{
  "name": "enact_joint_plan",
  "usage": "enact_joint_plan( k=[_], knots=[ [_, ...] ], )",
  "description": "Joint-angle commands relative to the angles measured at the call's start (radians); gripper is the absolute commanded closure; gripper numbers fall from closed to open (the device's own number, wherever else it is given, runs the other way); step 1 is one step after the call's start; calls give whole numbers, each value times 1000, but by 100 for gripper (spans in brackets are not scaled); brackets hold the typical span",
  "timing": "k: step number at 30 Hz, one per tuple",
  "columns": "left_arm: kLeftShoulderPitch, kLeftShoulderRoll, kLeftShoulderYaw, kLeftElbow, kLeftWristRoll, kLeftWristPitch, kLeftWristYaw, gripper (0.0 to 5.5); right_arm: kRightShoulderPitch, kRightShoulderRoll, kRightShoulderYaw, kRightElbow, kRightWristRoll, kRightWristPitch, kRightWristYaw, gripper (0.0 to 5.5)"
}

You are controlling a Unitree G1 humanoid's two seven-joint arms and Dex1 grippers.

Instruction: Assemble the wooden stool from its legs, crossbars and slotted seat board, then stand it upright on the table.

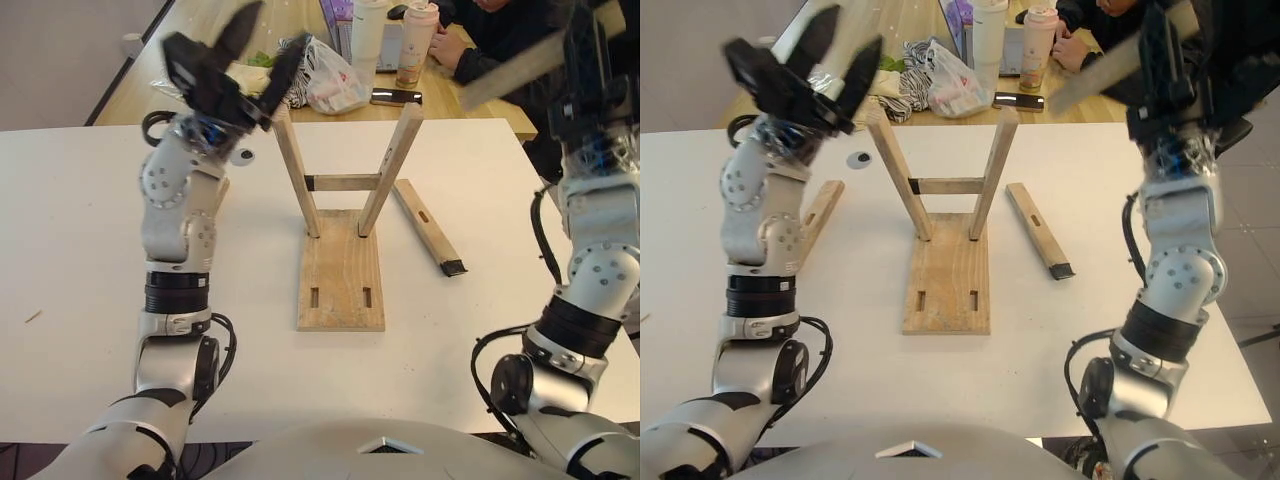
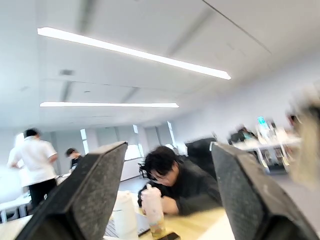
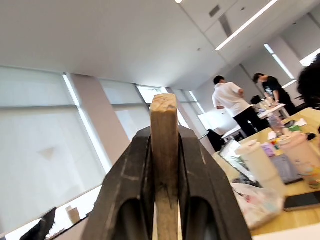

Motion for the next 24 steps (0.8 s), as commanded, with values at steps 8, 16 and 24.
enact_joint_plan(
  k=[8, 16, 24],
  knots=[
    [-43, -4, 48, 134, 20, 19, 62, 246, 13, 36, 166, 496, -369, -240, 228, 511],
    [-55, -4, 52, 192, 41, 4, 63, 246, -18, 46, 162, 759, -478, -382, 279, 511],
    [-40, -21, 49, 250, 54, 7, 68, 246, -55, 64, 186, 974, -559, -520, 304, 511]
  ],
)
